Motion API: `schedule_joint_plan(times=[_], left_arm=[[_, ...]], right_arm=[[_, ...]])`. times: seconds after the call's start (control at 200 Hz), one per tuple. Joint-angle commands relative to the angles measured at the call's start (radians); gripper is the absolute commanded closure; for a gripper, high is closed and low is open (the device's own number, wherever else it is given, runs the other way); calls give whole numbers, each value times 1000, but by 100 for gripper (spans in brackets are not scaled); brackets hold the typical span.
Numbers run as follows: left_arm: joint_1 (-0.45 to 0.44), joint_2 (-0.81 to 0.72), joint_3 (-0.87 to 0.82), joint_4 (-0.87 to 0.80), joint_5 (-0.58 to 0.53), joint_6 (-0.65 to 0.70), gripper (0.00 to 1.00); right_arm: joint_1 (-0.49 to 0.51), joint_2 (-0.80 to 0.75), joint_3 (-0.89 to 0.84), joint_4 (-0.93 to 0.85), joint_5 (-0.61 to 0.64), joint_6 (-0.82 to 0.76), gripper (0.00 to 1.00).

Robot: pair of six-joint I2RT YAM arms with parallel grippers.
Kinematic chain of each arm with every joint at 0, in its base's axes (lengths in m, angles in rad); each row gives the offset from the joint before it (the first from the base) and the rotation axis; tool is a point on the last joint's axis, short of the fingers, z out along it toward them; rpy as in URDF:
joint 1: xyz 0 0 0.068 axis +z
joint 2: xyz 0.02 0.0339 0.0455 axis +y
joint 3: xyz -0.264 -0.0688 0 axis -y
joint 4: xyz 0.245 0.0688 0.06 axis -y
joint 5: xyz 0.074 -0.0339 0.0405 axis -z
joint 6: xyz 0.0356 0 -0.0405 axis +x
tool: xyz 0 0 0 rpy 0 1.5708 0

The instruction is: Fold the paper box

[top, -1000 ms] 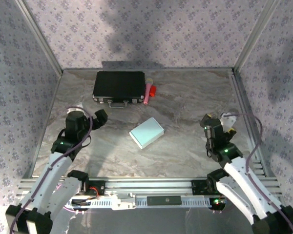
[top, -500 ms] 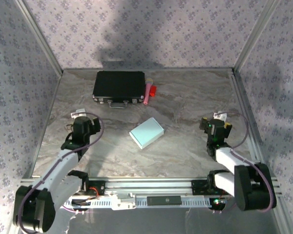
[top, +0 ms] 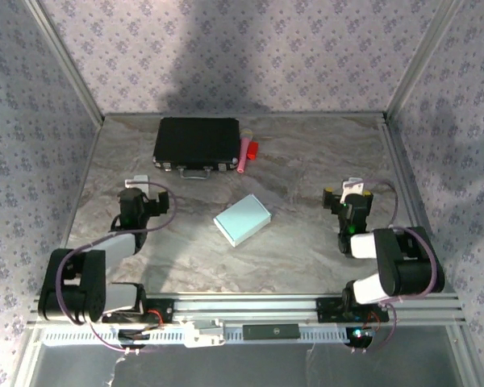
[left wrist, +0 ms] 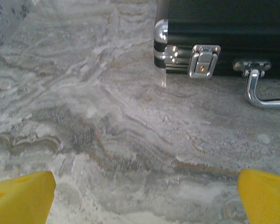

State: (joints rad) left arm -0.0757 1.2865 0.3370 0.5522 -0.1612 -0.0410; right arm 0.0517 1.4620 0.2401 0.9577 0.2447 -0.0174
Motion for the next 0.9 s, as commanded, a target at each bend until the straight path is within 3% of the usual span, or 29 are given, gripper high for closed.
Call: schedule_joint_plan(times=[0.0,0.23,0.415,0.465,0.894], left_arm=[[20,38,-1,206,55,55,0],[35,267,-58,557,52,64,0],[86,244,90,229,116,18,0],[111,255,66,298,137,-4,0],[106,248,72,269,123,0,0]], right_arm=[[-11,54,10,114,-15,-23,1],[-29,57,124,-97,-19,-1,1],[-57,59,138,-130,-53,19,1],[-58,57,138,-130,-52,19,1],[-52,58,136,-126,-45,17,1]])
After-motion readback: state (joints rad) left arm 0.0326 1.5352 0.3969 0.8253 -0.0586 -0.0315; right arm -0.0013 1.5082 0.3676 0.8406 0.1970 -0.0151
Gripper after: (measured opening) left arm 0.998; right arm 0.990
